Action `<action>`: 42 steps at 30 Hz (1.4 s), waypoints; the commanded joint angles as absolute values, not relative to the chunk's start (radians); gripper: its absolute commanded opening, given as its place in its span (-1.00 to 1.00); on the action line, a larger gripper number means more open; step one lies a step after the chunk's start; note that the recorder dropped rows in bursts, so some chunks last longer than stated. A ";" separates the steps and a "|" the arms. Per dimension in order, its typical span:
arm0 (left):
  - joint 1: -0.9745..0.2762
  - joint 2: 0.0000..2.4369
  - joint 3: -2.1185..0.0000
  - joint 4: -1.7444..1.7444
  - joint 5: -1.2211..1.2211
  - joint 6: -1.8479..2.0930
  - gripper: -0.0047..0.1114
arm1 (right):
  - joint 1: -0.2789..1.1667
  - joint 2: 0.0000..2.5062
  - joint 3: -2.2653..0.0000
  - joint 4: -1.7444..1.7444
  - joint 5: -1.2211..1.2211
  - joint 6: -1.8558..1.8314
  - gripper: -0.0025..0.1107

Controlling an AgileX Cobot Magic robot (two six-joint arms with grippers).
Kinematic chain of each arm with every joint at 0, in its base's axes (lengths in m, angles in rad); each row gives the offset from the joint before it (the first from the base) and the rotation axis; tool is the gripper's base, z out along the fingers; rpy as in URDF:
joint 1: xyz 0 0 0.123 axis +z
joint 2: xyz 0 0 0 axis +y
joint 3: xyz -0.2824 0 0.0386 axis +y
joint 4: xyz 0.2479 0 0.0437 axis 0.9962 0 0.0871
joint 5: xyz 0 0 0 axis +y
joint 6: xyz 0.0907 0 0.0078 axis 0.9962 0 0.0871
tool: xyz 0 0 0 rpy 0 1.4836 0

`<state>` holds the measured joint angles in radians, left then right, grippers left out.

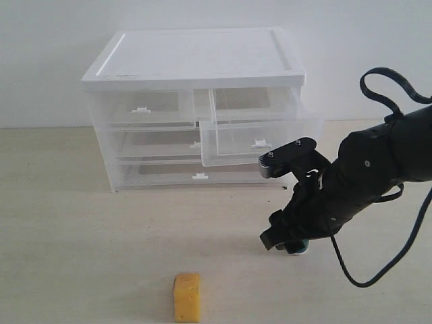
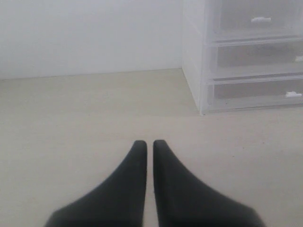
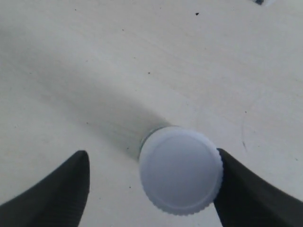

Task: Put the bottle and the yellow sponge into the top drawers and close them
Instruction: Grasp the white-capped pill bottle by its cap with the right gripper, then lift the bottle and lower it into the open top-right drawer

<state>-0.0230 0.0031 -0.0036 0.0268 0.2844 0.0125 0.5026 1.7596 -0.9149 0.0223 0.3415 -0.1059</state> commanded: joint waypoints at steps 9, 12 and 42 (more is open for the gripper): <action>-0.021 0.000 0.000 0.019 0.277 0.016 -0.85 | 0.498 1.758 -0.918 -0.022 0.310 -0.107 -0.44; -0.021 0.000 0.000 0.019 0.277 0.016 -0.85 | 0.498 1.757 -0.918 -0.032 0.311 -0.107 -0.80; -0.021 0.000 0.000 0.019 0.277 0.016 -0.85 | 0.498 1.323 -1.102 0.459 0.719 -0.735 -0.96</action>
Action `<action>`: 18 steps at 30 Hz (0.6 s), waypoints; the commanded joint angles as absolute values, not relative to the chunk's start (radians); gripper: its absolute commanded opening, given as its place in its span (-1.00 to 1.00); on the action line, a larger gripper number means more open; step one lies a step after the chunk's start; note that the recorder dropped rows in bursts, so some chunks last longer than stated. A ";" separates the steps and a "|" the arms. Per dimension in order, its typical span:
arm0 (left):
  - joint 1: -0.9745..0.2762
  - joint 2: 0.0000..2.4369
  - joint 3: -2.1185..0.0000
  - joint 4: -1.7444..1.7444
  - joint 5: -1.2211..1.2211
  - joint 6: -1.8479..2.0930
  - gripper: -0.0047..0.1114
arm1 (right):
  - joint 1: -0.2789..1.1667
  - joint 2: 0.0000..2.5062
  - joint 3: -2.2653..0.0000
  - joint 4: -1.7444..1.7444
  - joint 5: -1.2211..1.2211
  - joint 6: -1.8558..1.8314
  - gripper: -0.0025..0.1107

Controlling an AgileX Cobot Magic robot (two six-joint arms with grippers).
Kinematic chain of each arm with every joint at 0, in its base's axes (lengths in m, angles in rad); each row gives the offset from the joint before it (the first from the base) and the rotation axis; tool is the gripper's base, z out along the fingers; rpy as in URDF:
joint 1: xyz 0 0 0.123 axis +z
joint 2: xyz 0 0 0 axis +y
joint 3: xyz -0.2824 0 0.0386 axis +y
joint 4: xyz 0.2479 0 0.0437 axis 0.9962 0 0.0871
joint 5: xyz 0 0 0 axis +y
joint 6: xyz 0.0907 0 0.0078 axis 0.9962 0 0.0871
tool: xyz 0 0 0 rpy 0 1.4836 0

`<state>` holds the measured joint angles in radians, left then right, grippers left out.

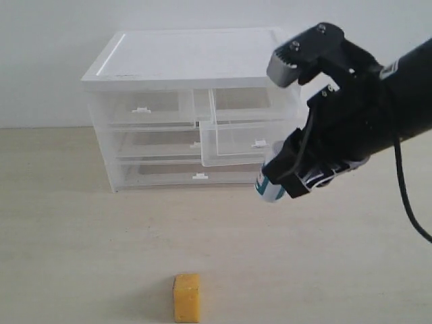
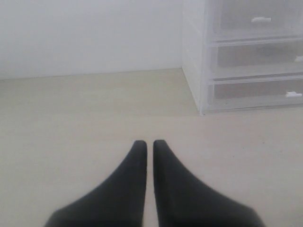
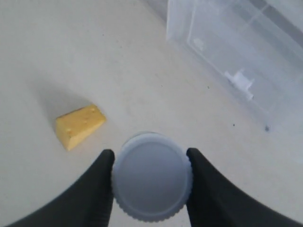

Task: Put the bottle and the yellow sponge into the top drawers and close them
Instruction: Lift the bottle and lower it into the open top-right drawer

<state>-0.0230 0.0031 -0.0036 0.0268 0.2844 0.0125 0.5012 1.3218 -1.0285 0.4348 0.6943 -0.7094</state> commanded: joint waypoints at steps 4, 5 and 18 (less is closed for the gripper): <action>-0.021 0.000 0.000 0.019 0.277 0.016 -0.85 | 0.498 1.341 -1.179 0.471 0.709 -0.727 -0.96; -0.021 0.000 0.000 0.019 0.277 0.016 -0.85 | 0.498 1.350 -1.194 0.473 0.700 -0.717 -0.96; -0.021 0.000 0.000 0.019 0.277 0.016 -0.85 | 0.300 1.527 -1.317 0.828 0.745 -0.664 -0.96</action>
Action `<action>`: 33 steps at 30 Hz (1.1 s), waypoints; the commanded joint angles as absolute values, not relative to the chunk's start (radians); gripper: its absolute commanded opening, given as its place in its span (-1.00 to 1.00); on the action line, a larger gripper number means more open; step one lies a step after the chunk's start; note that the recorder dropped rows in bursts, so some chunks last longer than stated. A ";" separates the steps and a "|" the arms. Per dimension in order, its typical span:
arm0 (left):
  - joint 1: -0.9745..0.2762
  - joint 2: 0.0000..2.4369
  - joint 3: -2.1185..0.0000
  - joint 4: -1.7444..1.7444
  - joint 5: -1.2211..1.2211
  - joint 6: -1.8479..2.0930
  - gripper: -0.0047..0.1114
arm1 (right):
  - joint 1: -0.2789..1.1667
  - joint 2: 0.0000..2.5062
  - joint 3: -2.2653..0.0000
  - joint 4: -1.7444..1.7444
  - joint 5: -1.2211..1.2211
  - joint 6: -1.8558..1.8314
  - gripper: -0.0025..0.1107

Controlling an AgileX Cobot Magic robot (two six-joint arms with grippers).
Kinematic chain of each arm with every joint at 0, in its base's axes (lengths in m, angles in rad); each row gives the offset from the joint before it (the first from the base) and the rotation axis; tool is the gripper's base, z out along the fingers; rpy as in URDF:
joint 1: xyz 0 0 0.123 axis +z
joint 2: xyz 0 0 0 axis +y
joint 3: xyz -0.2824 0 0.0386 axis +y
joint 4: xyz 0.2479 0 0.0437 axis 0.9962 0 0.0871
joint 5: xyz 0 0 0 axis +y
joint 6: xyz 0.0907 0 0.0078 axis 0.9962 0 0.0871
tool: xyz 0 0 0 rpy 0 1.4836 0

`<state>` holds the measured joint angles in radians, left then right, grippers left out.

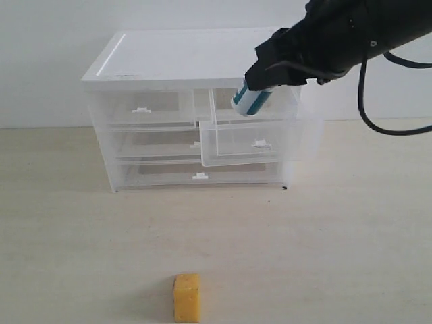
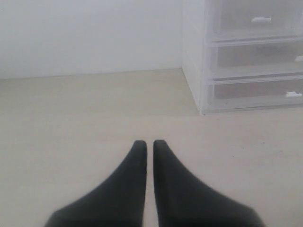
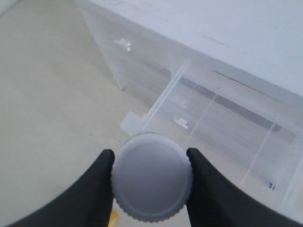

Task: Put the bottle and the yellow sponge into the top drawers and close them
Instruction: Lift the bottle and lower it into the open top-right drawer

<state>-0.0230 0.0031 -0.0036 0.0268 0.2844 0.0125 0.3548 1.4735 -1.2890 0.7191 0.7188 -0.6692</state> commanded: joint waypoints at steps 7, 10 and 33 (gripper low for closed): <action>-0.021 0.000 0.000 0.019 0.277 0.016 -0.85 | 0.288 1.638 -1.353 0.923 0.726 -0.660 -0.96; -0.021 0.000 0.000 0.019 0.277 0.016 -0.85 | 0.288 1.678 -1.377 0.939 0.716 -0.635 -0.96; -0.021 0.000 0.000 0.019 0.277 0.016 -0.85 | 0.288 1.767 -1.398 0.947 0.674 -0.521 -0.07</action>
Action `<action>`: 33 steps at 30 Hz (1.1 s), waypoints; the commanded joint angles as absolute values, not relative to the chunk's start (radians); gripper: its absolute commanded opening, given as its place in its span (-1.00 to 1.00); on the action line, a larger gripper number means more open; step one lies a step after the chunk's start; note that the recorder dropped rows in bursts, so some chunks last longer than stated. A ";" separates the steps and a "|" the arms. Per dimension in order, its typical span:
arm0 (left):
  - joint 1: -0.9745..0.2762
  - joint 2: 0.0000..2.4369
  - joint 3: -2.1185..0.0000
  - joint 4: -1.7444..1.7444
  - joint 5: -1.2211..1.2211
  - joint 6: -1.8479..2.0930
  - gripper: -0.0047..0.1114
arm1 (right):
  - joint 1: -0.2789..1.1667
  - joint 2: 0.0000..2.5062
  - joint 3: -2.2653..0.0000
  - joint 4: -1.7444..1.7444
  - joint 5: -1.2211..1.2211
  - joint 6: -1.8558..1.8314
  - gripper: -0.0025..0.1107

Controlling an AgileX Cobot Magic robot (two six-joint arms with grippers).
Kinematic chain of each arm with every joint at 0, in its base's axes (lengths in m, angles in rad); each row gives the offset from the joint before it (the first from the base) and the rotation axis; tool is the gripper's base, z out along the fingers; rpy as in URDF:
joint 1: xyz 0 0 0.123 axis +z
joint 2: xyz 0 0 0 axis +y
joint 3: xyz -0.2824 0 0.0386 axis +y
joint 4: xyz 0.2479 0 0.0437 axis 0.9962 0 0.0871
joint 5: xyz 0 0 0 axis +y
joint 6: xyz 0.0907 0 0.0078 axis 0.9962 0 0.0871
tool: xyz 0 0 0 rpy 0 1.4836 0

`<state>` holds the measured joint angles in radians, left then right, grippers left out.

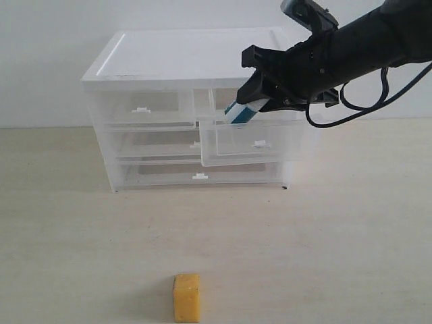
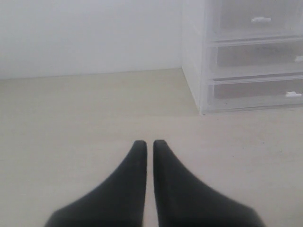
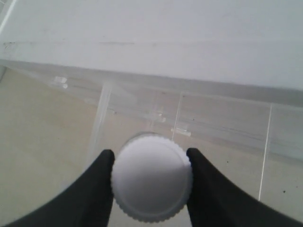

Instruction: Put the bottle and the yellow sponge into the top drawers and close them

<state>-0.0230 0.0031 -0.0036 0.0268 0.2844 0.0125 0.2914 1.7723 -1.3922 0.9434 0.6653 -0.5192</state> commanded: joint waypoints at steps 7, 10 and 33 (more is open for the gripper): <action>-0.021 0.000 0.000 0.019 0.277 0.016 -0.85 | 0.288 1.759 -1.398 0.858 0.613 -0.525 0.12; -0.021 0.000 0.000 0.019 0.277 0.016 -0.85 | 0.288 1.711 -1.398 0.847 0.612 -0.589 0.12; -0.021 0.000 0.000 0.019 0.277 0.016 -0.85 | 0.290 1.698 -1.398 0.944 0.850 -0.840 -0.93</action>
<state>-0.0230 0.0031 -0.0036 0.0268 0.2844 0.0125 0.2914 1.6914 -1.3941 0.9261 0.8589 -0.8244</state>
